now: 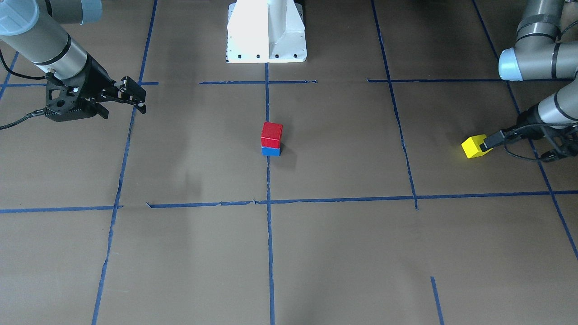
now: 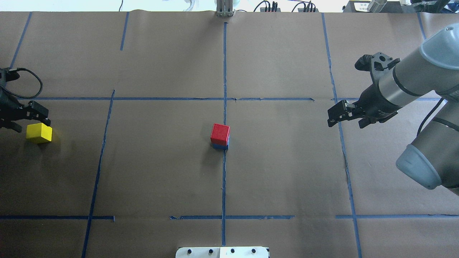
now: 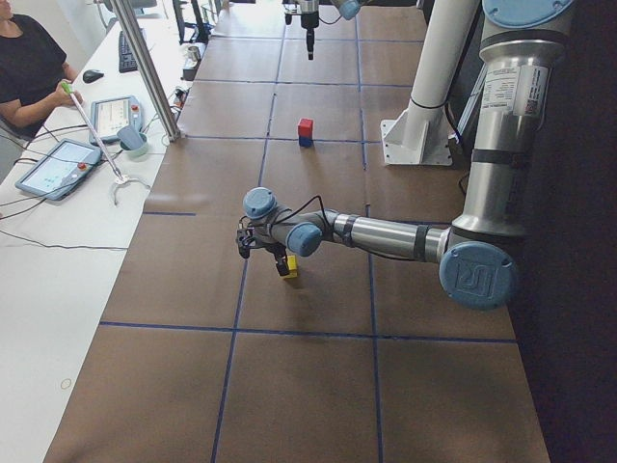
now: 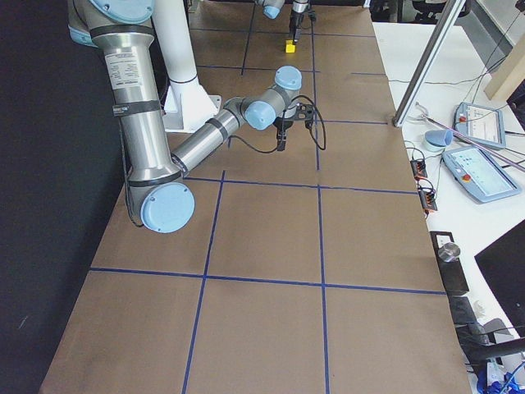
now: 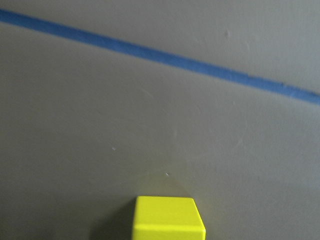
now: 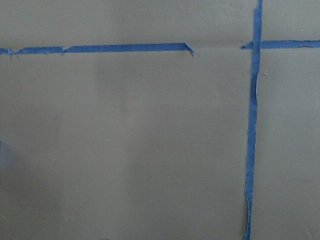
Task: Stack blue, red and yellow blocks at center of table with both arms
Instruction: 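Move the left gripper down onto the yellow cube and close it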
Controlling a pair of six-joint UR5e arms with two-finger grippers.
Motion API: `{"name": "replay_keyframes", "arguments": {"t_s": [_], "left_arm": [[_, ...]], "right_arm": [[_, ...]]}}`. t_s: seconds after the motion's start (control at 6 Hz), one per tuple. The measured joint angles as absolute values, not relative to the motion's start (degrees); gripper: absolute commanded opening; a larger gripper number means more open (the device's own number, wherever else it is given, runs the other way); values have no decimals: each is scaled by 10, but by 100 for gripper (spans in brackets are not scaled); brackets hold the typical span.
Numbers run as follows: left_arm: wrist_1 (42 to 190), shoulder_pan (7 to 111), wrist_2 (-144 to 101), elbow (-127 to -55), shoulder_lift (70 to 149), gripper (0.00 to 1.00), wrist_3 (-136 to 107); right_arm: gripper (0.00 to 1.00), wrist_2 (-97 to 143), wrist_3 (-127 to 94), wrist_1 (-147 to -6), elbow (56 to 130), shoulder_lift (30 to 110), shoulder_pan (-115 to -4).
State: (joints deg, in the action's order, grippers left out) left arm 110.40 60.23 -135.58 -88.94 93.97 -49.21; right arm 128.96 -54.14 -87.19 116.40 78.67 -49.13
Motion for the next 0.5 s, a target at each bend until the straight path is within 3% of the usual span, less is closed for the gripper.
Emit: {"name": "replay_keyframes", "arguments": {"t_s": [0.5], "left_arm": [[1104, 593, -1343, -880, 939, 100, -491]], "right_arm": [[100, 1290, -542, -872, 1169, 787, -492]]}}
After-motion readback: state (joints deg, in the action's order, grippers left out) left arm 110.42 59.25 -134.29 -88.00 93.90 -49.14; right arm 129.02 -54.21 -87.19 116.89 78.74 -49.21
